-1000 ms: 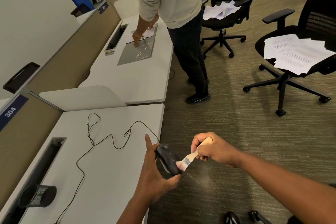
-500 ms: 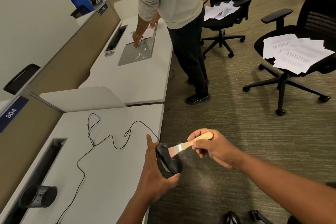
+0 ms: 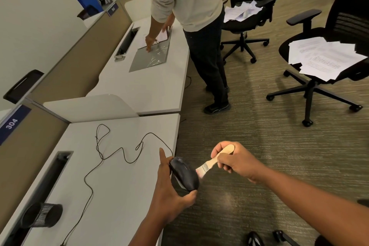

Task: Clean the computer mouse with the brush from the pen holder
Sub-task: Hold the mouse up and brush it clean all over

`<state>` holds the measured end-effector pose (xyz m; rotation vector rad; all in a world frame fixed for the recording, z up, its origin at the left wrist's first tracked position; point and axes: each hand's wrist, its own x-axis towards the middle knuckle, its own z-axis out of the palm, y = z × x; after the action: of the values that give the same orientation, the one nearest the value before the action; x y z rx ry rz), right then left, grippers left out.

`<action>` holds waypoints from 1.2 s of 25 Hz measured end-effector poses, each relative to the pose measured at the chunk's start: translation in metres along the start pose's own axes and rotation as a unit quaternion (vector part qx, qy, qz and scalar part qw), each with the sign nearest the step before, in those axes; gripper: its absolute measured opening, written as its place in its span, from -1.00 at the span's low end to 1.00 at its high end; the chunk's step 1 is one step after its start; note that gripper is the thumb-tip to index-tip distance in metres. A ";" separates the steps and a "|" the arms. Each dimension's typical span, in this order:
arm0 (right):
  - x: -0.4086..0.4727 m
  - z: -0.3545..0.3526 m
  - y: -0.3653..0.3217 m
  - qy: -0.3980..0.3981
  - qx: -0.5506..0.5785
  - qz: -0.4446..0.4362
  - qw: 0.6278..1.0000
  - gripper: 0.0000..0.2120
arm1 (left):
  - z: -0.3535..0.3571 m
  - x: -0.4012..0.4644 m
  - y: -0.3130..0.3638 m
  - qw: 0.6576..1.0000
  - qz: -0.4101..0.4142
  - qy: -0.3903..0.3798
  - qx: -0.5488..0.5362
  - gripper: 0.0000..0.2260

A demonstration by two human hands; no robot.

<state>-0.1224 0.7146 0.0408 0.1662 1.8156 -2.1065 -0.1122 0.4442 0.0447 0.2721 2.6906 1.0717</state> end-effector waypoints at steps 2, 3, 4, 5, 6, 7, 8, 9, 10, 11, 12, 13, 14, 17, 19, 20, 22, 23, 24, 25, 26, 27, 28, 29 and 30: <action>-0.001 0.000 0.002 -0.015 0.078 -0.013 0.997 -0.88 | 0.001 0.000 0.001 1.000 -0.009 -0.003 0.000 0.39; -0.001 0.001 0.003 -0.028 0.124 -0.016 0.992 -0.90 | 0.001 0.001 0.002 1.000 -0.010 -0.004 -0.002 0.39; -0.002 0.002 0.005 -0.039 0.160 -0.014 0.986 -0.91 | 0.002 0.002 0.002 1.000 -0.010 -0.004 -0.003 0.39; -0.002 0.005 0.007 -0.049 0.181 -0.009 0.982 -0.91 | 0.003 0.002 0.003 1.000 -0.009 -0.004 -0.003 0.38; -0.002 0.007 0.010 -0.055 0.187 -0.003 0.981 -0.90 | 0.004 0.003 0.004 1.000 -0.008 -0.002 -0.005 0.38; -0.002 0.009 0.012 -0.059 0.183 0.003 0.981 -0.87 | 0.004 0.004 0.004 1.000 -0.006 0.001 -0.008 0.37; -0.002 0.010 0.013 -0.058 0.170 0.007 0.984 -0.85 | 0.004 0.004 0.004 1.000 -0.004 0.003 -0.011 0.36; -0.002 0.010 0.013 -0.055 0.151 0.006 0.987 -0.84 | 0.005 0.003 0.004 1.000 0.000 0.003 -0.009 0.36; -0.002 0.009 0.012 -0.051 0.126 0.001 0.991 -0.83 | 0.005 0.003 0.003 1.000 0.004 0.003 -0.002 0.35; -0.001 0.007 0.010 -0.045 0.094 -0.003 0.995 -0.81 | 0.006 0.002 0.001 1.000 0.008 0.002 0.006 0.34; -0.001 0.005 0.009 -0.039 0.058 -0.007 0.998 -0.80 | 0.006 0.002 -0.002 1.000 0.011 -0.002 0.009 0.32; 0.000 0.003 0.008 -0.031 0.027 -0.013 0.999 -0.79 | 0.006 0.002 -0.003 1.000 0.010 -0.004 0.009 0.30; 0.000 0.001 0.007 -0.023 0.011 -0.020 0.999 -0.78 | 0.006 0.001 -0.004 1.000 0.008 -0.007 0.006 0.29; 0.000 0.001 0.002 -0.028 0.081 -0.040 0.996 -0.82 | 0.005 0.002 -0.005 1.000 0.005 -0.007 0.000 0.33; 0.000 0.006 -0.001 -0.066 0.121 -0.047 0.989 -0.87 | 0.006 0.003 -0.006 1.000 0.004 -0.011 -0.001 0.34; -0.001 0.008 -0.001 -0.082 0.110 -0.048 0.989 -0.87 | 0.007 0.004 -0.005 1.000 0.005 -0.012 -0.001 0.33; 0.000 0.012 -0.002 -0.097 0.061 -0.044 0.992 -0.85 | 0.007 0.005 -0.006 1.000 0.009 -0.006 -0.003 0.33; 0.000 0.012 -0.002 -0.100 0.041 -0.040 0.993 -0.83 | 0.006 0.005 -0.006 1.000 0.005 -0.002 -0.010 0.36; -0.001 0.011 -0.003 -0.106 0.030 -0.036 0.993 -0.81 | 0.005 0.005 -0.006 1.000 -0.002 0.001 -0.020 0.39; -0.003 0.010 -0.004 -0.114 0.024 -0.036 0.993 -0.81 | 0.004 0.005 -0.005 1.000 -0.006 0.003 -0.027 0.41; -0.004 0.009 -0.004 -0.124 0.019 -0.039 0.991 -0.82 | 0.003 0.004 -0.005 1.000 -0.005 0.005 -0.031 0.42; -0.005 0.008 -0.005 -0.133 0.012 -0.045 0.990 -0.84 | 0.003 0.004 -0.005 1.000 0.001 0.007 -0.031 0.42; -0.005 0.007 -0.006 -0.141 0.000 -0.051 0.989 -0.86 | 0.003 0.003 -0.004 1.000 0.007 0.007 -0.028 0.42; -0.005 0.006 -0.007 -0.149 -0.017 -0.057 0.987 -0.87 | 0.003 0.003 -0.004 1.000 0.015 0.006 -0.024 0.41; -0.005 0.006 -0.008 -0.157 -0.036 -0.062 0.985 -0.87 | 0.002 0.003 -0.003 1.000 0.020 0.006 -0.020 0.40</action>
<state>-0.1199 0.7107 0.0506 -0.2888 1.7438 -2.0084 -0.1148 0.4439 0.0402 0.3156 2.6816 1.1418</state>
